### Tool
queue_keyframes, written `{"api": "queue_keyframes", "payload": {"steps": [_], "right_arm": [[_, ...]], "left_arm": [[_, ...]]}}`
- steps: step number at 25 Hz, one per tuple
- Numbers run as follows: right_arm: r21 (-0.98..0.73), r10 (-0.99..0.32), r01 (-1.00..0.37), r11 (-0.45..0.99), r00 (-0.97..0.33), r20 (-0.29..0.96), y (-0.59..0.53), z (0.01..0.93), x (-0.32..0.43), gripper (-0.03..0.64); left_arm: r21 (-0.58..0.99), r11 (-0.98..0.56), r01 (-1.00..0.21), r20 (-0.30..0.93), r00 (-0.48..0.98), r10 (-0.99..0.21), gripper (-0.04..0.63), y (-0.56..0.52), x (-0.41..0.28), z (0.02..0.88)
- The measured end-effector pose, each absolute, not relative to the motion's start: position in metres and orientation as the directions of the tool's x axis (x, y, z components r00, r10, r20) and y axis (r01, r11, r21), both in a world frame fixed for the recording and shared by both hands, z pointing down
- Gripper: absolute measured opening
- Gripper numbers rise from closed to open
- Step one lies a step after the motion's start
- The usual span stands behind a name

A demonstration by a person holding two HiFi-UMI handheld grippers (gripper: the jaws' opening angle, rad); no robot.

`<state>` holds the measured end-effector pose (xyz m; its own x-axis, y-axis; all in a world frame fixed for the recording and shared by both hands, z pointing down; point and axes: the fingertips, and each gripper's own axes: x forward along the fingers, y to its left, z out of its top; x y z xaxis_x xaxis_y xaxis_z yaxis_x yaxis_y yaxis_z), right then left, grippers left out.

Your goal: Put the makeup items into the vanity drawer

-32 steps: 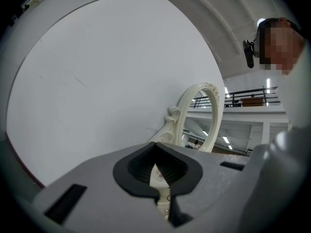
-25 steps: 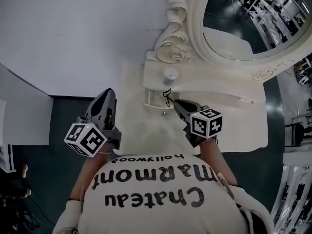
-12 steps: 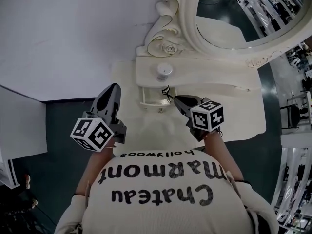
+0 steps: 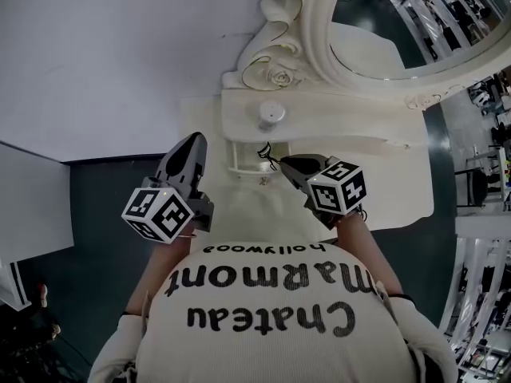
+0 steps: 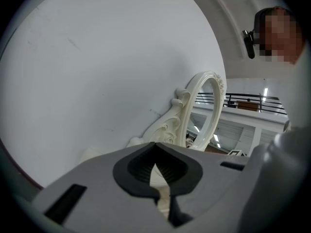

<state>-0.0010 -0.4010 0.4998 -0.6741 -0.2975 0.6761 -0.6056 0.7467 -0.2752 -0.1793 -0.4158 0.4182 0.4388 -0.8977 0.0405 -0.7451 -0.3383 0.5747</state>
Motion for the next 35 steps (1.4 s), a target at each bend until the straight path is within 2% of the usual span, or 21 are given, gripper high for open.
{"api": "queue_keyframes", "payload": {"steps": [9,35], "right_arm": [[-0.242,-0.194,-0.528,0.814,-0.641,0.743,-0.399,0.512,-0.017,0.031],[-0.231,-0.120,-0.465,0.855,-0.611,0.783,-0.408,0.524,-0.037,0.031]], "left_arm": [[0.587,-0.339,-0.735,0.044,0.447,-0.893,0.008,-0.430,-0.182,0.427],[0.616,-0.323,-0.719,0.087,0.470,-0.878,0.008,-0.443,-0.183,0.460]]}}
